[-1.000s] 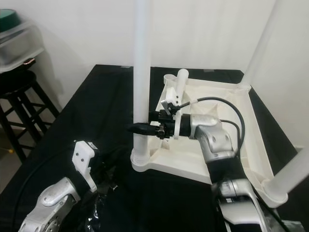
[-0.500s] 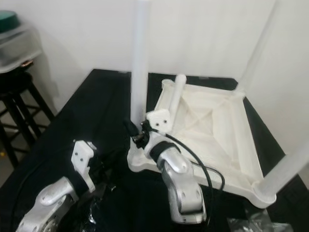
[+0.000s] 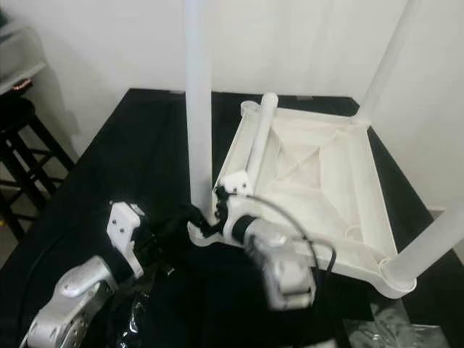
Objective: Building children table
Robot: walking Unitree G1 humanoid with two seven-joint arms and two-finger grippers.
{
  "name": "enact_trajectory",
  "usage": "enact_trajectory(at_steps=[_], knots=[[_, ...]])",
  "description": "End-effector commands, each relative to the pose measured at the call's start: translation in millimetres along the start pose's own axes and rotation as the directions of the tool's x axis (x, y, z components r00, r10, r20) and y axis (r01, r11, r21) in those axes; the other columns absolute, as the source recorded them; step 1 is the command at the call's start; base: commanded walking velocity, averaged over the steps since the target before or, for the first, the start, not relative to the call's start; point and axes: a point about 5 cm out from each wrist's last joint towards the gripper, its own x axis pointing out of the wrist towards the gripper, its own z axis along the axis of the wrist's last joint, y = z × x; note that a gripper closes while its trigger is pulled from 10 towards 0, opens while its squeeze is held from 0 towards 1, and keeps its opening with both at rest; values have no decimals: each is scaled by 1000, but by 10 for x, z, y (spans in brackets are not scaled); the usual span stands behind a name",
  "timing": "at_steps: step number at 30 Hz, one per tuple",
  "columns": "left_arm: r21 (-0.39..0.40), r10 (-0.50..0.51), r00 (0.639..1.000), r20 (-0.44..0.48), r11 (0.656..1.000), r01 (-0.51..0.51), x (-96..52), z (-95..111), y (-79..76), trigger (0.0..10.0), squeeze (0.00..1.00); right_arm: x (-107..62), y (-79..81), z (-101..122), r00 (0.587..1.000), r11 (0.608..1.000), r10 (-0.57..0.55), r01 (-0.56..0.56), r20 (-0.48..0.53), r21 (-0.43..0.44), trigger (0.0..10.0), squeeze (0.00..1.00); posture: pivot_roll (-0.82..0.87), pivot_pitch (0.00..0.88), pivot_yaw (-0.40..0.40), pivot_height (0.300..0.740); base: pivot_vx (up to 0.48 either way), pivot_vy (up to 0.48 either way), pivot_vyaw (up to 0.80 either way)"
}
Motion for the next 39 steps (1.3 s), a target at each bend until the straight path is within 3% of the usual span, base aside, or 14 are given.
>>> enact_trajectory(at_steps=[1,3,4,10,14,15,17,28,31,33,36,37,38,39], knots=[[-23,-1,999,-39,1000,0,6,-88,-5,10000,0,-20,-31,128,990,991,131,-130,56,-31,10000,1000,-62,71,-41,740,0,0,0],[-24,1,999,-37,1000,-2,10,-88,-6,10000,0,-31,-54,155,985,986,165,-163,55,-38,10000,1000,-63,71,-41,740,0,0,0],[-24,5,999,-35,1000,-6,12,-88,-6,10000,0,-41,-125,190,978,978,206,-204,45,-51,10000,16,-63,70,-41,740,0,0,0],[-29,9,999,-35,1000,-10,25,-98,-1,10000,0,-38,-334,281,945,946,324,-323,40,-31,10000,0,-62,66,-46,740,0,0,0],[-31,8,999,-36,999,-9,33,-103,-1,10000,0,-36,-357,271,897,896,442,-441,-3,-44,10000,0,-55,63,-46,740,0,0,0],[-31,8,999,-36,999,-9,33,-102,0,10000,0,-29,-365,277,874,873,485,-485,-17,-40,9451,0,-52,66,-47,740,0,0,0],[-31,9,999,-36,999,-10,29,-101,0,10000,0,-10,-371,310,838,837,545,-546,-23,-30,0,0,-51,68,-47,740,0,0,0],[-34,11,999,-33,999,-13,22,-99,-6,10000,0,31,-403,322,823,822,568,-568,-16,-30,0,0,-51,75,-46,740,0,0,0],[-36,10,999,-33,999,-12,19,-94,-11,10000,0,17,-425,289,857,856,515,-515,-10,-55,0,0,-55,83,-49,740,0,0,0],[-37,10,999,-31,999,-11,12,-86,-17,10000,0,29,-398,133,957,956,290,-289,6,-48,0,0,-60,92,-59,740,0,0,0],[-37,10,1000,-30,999,-11,8,-83,-18,10000,0,28,-368,66,982,981,191,-190,14,-32,0,0,-60,92,-59,740,0,0,0],[-36,11,1000,-29,999,-12,1,-76,-12,10000,0,96,-145,-87,994,997,-19,11,104,76,0,0,-64,100,-56,740,0,0,0],[-35,12,1000,-29,999,-13,-2,-68,3,10000,0,96,192,-313,992,979,-91,73,88,191,0,0,-71,113,-42,740,0,0,0],[-35,12,1000,-29,999,-13,-2,-68,3,10000,0,96,192,-313,992,979,-91,73,88,191,0,0,-71,113,-42,740,0,0,0]])
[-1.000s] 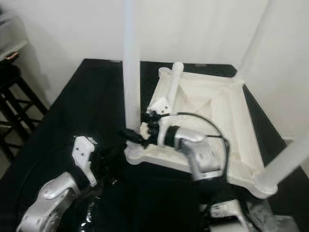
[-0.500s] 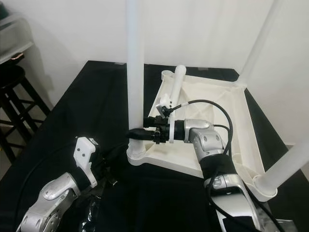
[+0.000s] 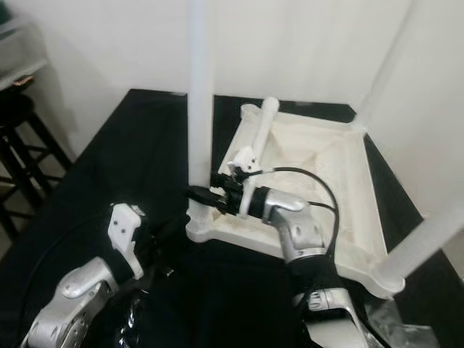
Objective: Building children table
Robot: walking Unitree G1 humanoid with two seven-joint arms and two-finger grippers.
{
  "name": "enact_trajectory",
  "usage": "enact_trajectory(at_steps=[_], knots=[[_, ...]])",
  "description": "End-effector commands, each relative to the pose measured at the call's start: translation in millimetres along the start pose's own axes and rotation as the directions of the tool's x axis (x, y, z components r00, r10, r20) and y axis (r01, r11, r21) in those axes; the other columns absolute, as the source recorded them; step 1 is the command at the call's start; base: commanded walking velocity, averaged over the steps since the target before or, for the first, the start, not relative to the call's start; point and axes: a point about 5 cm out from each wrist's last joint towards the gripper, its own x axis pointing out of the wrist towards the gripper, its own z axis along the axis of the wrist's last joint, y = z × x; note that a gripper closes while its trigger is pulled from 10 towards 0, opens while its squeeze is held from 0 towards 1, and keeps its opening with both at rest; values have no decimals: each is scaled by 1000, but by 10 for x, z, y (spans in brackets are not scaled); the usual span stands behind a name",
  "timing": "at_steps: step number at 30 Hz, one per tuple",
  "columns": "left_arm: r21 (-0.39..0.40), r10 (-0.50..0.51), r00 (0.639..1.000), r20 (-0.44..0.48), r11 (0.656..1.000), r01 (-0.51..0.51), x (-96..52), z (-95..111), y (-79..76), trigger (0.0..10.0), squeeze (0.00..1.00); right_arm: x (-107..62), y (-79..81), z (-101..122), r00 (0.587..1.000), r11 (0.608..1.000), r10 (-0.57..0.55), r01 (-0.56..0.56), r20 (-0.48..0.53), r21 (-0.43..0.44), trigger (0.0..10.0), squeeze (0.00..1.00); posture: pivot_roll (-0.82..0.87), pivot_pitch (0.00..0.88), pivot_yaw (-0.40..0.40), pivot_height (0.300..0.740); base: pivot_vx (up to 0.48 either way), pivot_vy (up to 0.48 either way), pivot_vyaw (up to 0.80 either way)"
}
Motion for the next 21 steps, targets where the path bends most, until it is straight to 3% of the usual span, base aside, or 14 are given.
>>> enact_trajectory(at_steps=[1,2,3,6,11,12,14,15,16,18,20,21], knots=[[-6,-8,1000,-9,1000,8,-2,-7,6,10000,0,-27,309,-260,993,998,-58,59,-108,9,0,0,-87,107,-28,740,0,0,0],[-6,-8,1000,-9,1000,8,-2,-7,6,10000,0,-27,309,-260,993,998,-58,59,-108,9,0,0,-87,107,-28,740,0,0,0],[-4,-11,1000,-11,1000,11,0,-10,16,10000,0,-28,495,-256,995,998,-24,19,-92,-57,0,0,-87,107,-28,740,0,0,0],[-5,-8,1000,-16,1000,8,11,-35,16,10000,0,3,299,-338,990,999,-50,52,-134,10,0,0,-70,81,-30,740,0,0,0],[7,0,1000,-21,1000,0,9,-46,24,10000,0,16,315,-334,990,999,-43,44,-133,8,0,0,-73,70,-27,740,0,0,0],[8,6,1000,-18,1000,-6,10,-47,27,10000,0,18,326,-324,990,999,-43,44,-132,6,3961,0,-74,70,-31,740,0,0,0],[8,6,1000,-18,1000,-6,10,-47,27,10000,0,18,326,-324,990,999,-43,44,-132,6,3961,0,-74,70,-31,740,0,0,0],[6,7,1000,-17,1000,-6,13,-49,27,10000,0,11,325,-263,993,999,-17,22,-117,42,10000,416,-74,60,-30,740,0,0,0],[0,3,1000,-18,1000,-3,18,-54,27,10000,0,1,300,-171,993,997,55,-49,-102,55,10000,1000,-72,54,-27,740,0,0,0],[0,3,1000,-18,1000,-3,18,-54,27,10000,0,1,300,-171,993,997,55,-49,-102,55,10000,1000,-72,54,-27,740,0,0,0],[-6,-3,1000,-20,1000,3,25,-65,24,10000,0,-30,258,21,982,985,174,-174,-78,12,10000,1000,-67,45,-26,740,0,0,0],[-6,-3,1000,-20,1000,3,25,-65,24,10000,0,-30,258,21,982,985,174,-174,-78,12,10000,1000,-67,45,-26,740,0,0,0]])
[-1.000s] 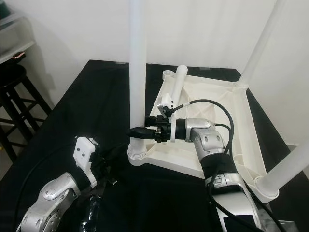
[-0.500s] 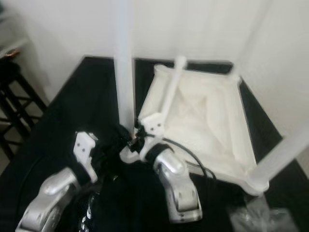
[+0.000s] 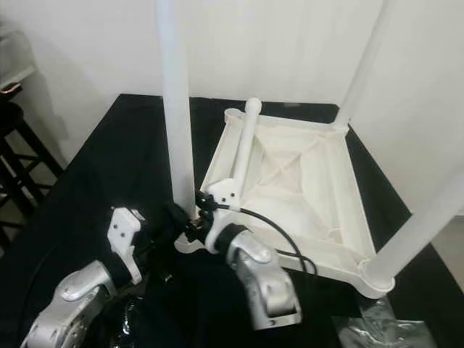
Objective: Building children table
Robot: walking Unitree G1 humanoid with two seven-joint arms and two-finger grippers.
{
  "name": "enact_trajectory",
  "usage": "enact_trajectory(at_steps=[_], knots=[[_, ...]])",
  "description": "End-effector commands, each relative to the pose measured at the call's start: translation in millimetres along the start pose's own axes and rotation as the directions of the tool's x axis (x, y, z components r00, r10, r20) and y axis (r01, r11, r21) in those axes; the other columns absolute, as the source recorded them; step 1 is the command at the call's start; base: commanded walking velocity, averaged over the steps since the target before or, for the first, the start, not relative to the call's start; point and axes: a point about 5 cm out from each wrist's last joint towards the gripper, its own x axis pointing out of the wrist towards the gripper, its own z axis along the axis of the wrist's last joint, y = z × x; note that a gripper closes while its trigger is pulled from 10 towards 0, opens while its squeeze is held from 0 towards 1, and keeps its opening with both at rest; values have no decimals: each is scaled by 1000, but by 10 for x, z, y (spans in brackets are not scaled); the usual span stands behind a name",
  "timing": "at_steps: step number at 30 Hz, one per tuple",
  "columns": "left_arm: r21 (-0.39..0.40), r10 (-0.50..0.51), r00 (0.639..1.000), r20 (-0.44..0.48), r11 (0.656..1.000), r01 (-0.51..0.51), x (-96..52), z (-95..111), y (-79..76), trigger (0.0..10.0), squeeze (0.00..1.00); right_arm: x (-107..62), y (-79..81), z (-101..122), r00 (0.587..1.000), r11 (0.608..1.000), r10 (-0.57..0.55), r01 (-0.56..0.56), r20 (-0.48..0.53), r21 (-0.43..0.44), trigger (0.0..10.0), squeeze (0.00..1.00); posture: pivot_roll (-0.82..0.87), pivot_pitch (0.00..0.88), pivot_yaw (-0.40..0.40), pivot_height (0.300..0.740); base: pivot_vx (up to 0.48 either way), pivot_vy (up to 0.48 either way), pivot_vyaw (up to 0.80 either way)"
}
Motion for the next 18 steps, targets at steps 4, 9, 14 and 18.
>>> enact_trajectory(at_steps=[4,9,14,18], knots=[[-8,-2,1000,7,1000,2,18,-17,-5,10000,0,-71,-69,304,908,895,410,-419,-88,-152,10000,0,-58,26,-24,740,0,0,0],[-4,-12,1000,8,1000,12,21,-22,-8,10000,0,-71,-183,379,874,862,471,-485,-116,-151,10000,0,-39,17,-26,740,0,0,0],[27,-92,995,41,996,91,-51,-7,-60,10000,0,-16,-426,510,847,840,510,-528,-154,-125,10000,0,-19,7,-44,740,0,0,0],[50,-117,991,58,992,114,-100,5,-75,10000,0,1,-510,565,833,830,527,-547,-170,-108,10000,0,-16,5,-50,740,0,0,0]])
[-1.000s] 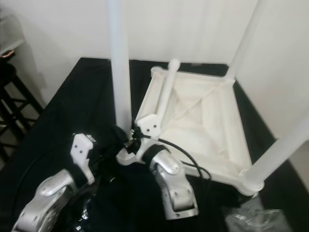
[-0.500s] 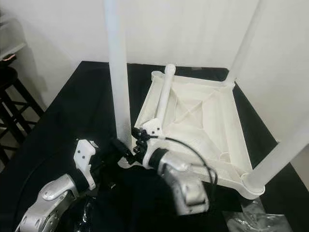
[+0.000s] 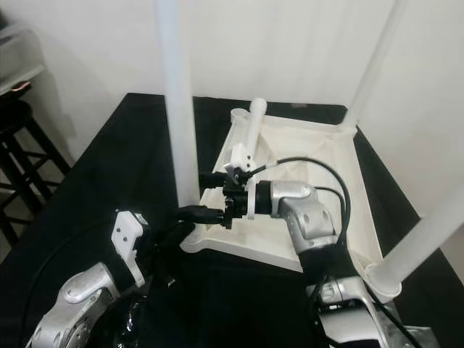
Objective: Building children table
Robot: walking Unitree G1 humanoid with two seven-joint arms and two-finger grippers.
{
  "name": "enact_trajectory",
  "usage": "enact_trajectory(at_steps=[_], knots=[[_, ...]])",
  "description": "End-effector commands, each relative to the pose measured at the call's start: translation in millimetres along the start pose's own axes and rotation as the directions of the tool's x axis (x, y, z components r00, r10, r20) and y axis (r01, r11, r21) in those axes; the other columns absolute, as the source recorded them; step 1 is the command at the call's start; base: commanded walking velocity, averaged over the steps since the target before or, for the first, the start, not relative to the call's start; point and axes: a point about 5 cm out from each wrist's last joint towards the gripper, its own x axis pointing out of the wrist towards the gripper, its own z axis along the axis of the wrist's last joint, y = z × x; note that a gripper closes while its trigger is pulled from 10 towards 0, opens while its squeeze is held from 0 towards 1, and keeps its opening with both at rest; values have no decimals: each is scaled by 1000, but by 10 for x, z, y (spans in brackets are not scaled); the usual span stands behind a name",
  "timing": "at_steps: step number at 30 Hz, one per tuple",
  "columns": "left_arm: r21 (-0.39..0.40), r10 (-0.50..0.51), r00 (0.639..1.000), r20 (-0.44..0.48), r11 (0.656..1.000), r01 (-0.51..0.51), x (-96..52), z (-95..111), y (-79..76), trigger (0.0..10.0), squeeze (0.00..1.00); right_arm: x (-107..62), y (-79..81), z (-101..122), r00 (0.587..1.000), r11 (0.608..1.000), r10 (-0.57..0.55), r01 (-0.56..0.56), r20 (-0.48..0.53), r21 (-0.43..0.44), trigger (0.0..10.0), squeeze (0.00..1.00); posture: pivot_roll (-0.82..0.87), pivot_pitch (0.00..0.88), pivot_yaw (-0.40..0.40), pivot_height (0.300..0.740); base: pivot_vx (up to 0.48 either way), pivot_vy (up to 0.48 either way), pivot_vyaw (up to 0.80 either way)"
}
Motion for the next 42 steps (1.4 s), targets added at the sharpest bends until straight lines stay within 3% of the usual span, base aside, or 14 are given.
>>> enact_trajectory(at_steps=[1,2,5,6,15,23,24,25,26,27,35,37,41,42], knots=[[21,-20,1000,9,1000,20,-47,8,-15,10000,0,3,-21,1,999,999,39,-39,-1,10,10000,0,-16,5,-50,740,0,0,0],[46,1,1000,6,999,-2,-106,-1,22,10000,0,-20,-62,16,999,998,54,-54,-1,18,2627,0,-10,6,-55,740,0,0,0],[46,1,1000,6,999,-2,-106,-1,22,10000,0,-20,-62,16,999,998,54,-54,-1,18,2627,0,-10,6,-55,740,0,0,0],[86,22,1000,-20,996,-20,-202,-34,68,10000,0,-43,-90,11,998,997,65,-65,4,30,0,0,-9,7,-57,740,0,0,0],[177,55,995,-81,983,-40,-435,-79,78,10000,0,-102,-50,-159,998,995,57,-58,19,78,0,0,-3,21,-52,740,0,0,0],[217,77,994,-76,974,-59,-514,-71,5,10000,0,-125,194,-519,983,975,-178,181,-36,129,0,0,-13,44,-57,740,0,0,0],[224,76,994,-76,973,-58,-522,-63,1,10000,0,56,276,-682,875,850,-478,483,-78,211,0,0,-15,48,-53,740,0,0,0],[224,76,994,-76,973,-58,-522,-63,1,10000,0,56,276,-682,875,850,-478,483,-78,211,0,0,-15,48,-53,740,0,0,0],[234,71,995,-74,971,-51,-521,-40,-1,10000,0,238,611,-881,810,745,-559,584,-175,322,0,0,-14,67,-42,740,0,0,0],[244,58,995,-75,969,-38,-517,-26,4,10000,0,281,743,-882,740,686,-634,672,-224,278,0,0,-40,68,-16,740,0,0,0],[291,-8,995,-98,956,36,-487,4,-28,10000,0,72,590,-878,708,696,-651,700,-274,159,0,0,-32,51,-12,740,0,0,0],[304,-20,994,-105,951,51,-478,10,-45,10000,0,13,507,-869,684,682,-667,720,-295,128,10000,0,-32,51,-10,740,0,0,0],[304,-20,994,-108,951,53,-476,5,-49,10000,0,-17,448,-819,685,683,-675,720,-274,118,10000,0,-31,47,-4,740,0,0,0],[302,-18,994,-109,952,50,-476,-2,-46,10000,0,-54,383,-731,690,686,-681,718,-246,116,10000,1000,-28,46,-3,740,0,0,0]])
